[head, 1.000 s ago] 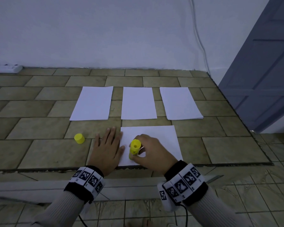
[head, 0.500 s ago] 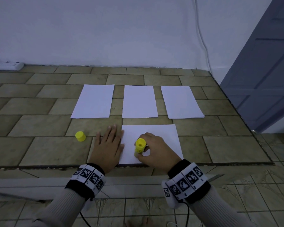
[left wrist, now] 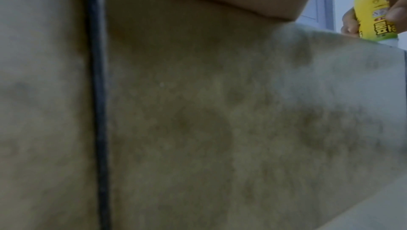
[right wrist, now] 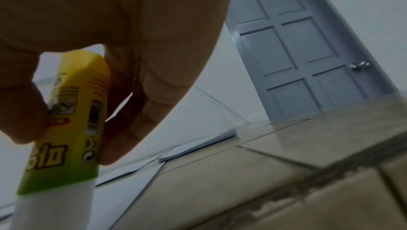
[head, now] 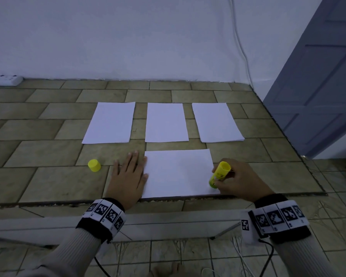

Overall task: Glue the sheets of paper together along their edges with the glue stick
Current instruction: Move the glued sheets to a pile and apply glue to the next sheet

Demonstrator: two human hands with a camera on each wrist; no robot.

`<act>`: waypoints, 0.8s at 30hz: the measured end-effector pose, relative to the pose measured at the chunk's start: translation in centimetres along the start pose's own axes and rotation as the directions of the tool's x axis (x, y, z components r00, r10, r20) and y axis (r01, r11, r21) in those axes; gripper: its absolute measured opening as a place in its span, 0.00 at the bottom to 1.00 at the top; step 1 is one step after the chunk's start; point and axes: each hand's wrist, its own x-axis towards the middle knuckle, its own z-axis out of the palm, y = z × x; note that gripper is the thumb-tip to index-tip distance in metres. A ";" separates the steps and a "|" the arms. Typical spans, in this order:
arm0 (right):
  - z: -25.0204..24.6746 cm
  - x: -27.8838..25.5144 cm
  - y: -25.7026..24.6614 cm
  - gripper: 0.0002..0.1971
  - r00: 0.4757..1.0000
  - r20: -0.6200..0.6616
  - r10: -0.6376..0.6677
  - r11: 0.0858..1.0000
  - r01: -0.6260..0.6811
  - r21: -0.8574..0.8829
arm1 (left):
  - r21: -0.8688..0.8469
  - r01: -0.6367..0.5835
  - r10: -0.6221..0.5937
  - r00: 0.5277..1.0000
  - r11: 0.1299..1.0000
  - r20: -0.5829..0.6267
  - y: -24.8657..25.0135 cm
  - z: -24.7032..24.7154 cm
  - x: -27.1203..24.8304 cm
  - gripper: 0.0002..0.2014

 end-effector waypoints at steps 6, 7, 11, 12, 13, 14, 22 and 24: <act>0.0 0.7 -0.4 0.08 0.999 0.025 -0.027 0.997 0.029 -0.072 | 0.008 -0.004 0.004 1.000 1.000 -0.006 -0.1 0.2 0.0 0.32; 0.5 1.0 -0.9 0.08 0.997 0.041 -0.064 0.996 0.067 -0.060 | 0.008 -0.004 0.004 1.000 1.000 -0.010 -0.1 0.3 0.0 0.32; 3.7 2.6 -3.6 0.10 0.967 0.150 -0.205 0.979 0.200 0.046 | 0.007 -0.004 0.004 1.000 1.000 -0.010 -0.1 0.3 0.0 0.32; 4.6 3.0 -4.3 0.11 0.960 0.176 -0.217 0.976 0.209 0.066 | 0.008 -0.006 0.006 1.000 1.000 -0.004 -0.1 0.2 -0.1 0.31; 5.5 3.4 -5.0 0.11 0.953 0.200 -0.229 0.973 0.219 0.072 | 0.011 -0.010 0.010 1.000 1.000 0.003 -0.1 0.2 -0.1 0.32; 6.3 3.8 -5.7 0.12 0.944 0.224 -0.242 0.970 0.233 0.069 | 0.015 -0.013 0.013 1.000 1.000 0.010 -0.1 0.1 -0.1 0.32; 10.0 5.7 -8.2 0.12 0.883 0.350 -0.312 0.943 0.332 0.001 | 0.007 -0.044 0.044 0.999 0.999 0.018 -0.4 0.1 -0.1 0.34; 10.3 6.1 -8.3 0.11 0.871 0.374 -0.318 0.938 0.347 -0.011 | -0.006 -0.051 0.051 0.999 0.999 0.015 -0.5 0.2 -0.1 0.33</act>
